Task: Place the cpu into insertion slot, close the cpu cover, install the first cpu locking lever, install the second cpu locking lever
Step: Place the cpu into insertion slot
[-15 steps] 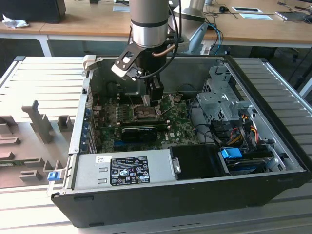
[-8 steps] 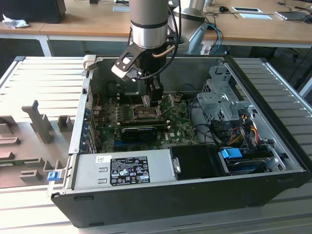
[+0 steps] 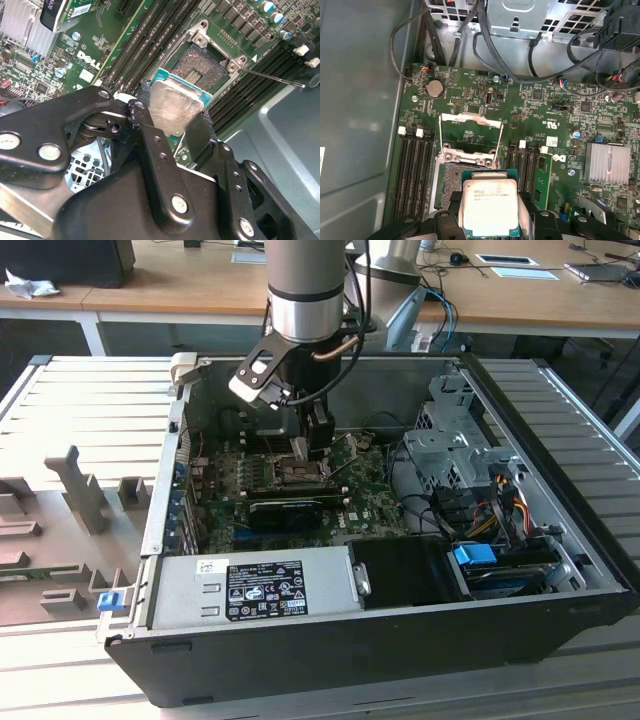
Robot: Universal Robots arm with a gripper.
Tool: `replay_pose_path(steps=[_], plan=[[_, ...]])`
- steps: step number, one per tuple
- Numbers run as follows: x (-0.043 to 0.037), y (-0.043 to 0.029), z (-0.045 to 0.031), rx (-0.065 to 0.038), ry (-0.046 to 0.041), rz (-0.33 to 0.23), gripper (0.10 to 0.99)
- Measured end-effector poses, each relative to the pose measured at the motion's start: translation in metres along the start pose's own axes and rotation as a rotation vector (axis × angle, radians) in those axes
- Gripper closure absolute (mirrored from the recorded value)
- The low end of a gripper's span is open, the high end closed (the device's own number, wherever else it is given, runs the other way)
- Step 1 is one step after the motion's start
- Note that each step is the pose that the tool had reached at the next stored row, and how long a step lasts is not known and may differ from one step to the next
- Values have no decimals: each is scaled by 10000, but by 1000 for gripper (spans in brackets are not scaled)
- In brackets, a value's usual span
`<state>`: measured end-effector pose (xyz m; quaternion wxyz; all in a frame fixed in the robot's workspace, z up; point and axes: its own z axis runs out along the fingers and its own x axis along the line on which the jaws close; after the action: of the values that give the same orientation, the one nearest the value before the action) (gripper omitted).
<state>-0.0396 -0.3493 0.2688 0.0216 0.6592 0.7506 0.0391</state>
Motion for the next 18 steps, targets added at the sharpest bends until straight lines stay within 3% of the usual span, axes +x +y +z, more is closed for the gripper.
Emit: replay_pose_path(steps=[5,11,18], plan=[[0,-3,26,10,-1,25,561],[9,-17,86,6,-58,696,561],[17,-32,128,49,-59,774,561]])
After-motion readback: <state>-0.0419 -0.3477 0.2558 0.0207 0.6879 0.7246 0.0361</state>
